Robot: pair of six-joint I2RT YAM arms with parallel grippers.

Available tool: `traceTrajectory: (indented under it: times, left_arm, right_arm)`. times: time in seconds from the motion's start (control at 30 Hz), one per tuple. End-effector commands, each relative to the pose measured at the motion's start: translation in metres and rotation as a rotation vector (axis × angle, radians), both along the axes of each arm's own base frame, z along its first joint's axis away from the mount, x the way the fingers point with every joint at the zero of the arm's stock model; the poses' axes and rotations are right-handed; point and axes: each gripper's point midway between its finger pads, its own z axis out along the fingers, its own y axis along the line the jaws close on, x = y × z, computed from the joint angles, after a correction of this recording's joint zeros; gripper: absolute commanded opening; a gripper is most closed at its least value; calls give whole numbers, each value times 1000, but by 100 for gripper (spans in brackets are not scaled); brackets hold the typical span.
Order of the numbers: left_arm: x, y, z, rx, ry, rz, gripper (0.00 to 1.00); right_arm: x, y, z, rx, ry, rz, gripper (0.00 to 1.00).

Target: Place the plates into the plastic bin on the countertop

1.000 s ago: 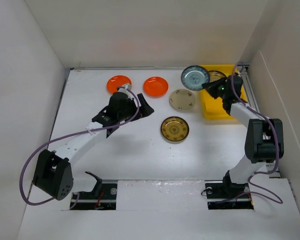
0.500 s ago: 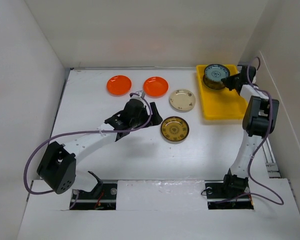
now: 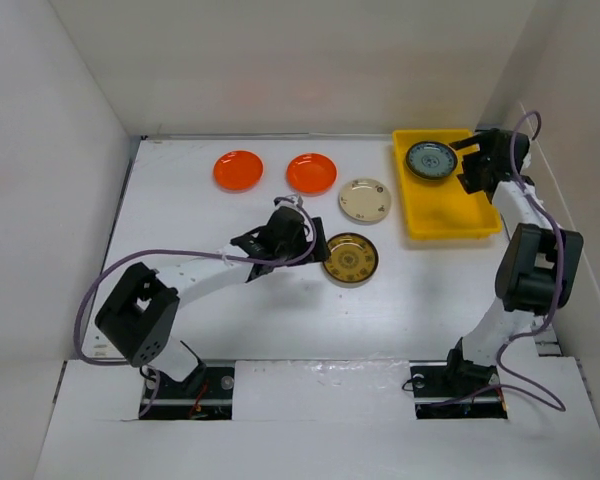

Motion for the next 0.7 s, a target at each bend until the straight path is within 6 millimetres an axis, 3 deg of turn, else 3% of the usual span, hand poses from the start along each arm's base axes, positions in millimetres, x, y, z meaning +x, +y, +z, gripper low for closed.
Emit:
traceTrajectory:
  times: [0.0, 0.1, 0.17, 0.2, 0.23, 0.27, 0.33, 0.37, 0.4, 0.43, 0.47, 0.5, 0.57, 0.6, 0.67]
  left_arm:
    - [4, -23, 1, -24, -27, -15, 100]
    - [6, -28, -11, -31, 0, -7, 100]
    - [8, -32, -26, -24, 15, -14, 100]
    - [11, -35, -27, -27, 12, -14, 100]
    - [11, -36, -41, -12, 38, -7, 100]
    - [14, -39, -44, -8, 41, -7, 100]
    - [20, -44, -51, -3, 47, -7, 100]
    - [18, -42, -67, 24, 74, -7, 98]
    - [20, -45, -69, 20, 81, 1, 95]
    - [20, -45, -76, 22, 95, 10, 90]
    - [21, -46, -79, 20, 94, 10, 84]
    - [21, -46, -82, 21, 106, 17, 69]
    - [21, -47, -85, 14, 113, 27, 56]
    - [20, -47, -89, 16, 123, 34, 51]
    - [19, -44, -92, 21, 130, 48, 29]
  right_arm:
    - [-25, 3, -1, -29, 15, -11, 100]
    - [-41, 24, -17, 2, 48, 76, 100]
    - [-54, 42, -11, -22, 29, 132, 100]
    - [-57, 61, -4, -42, -8, 178, 100]
    - [-71, 72, -17, -38, 10, 198, 100]
    - [-78, 80, -1, -60, -39, 219, 100]
    - [-95, 103, -6, -58, -53, 289, 100]
    - [-101, 109, 9, -61, -96, 306, 100]
    - [-107, 115, 11, -65, -104, 329, 100]
    - [-116, 124, 7, -56, -99, 356, 100]
    - [-119, 124, 12, -60, -117, 356, 100]
    - [-128, 131, 24, -68, -154, 382, 100]
    - [-141, 138, 24, -63, -163, 407, 100]
    - [-146, 138, 35, -83, -197, 412, 100]
    - [-156, 142, 40, -86, -219, 437, 99]
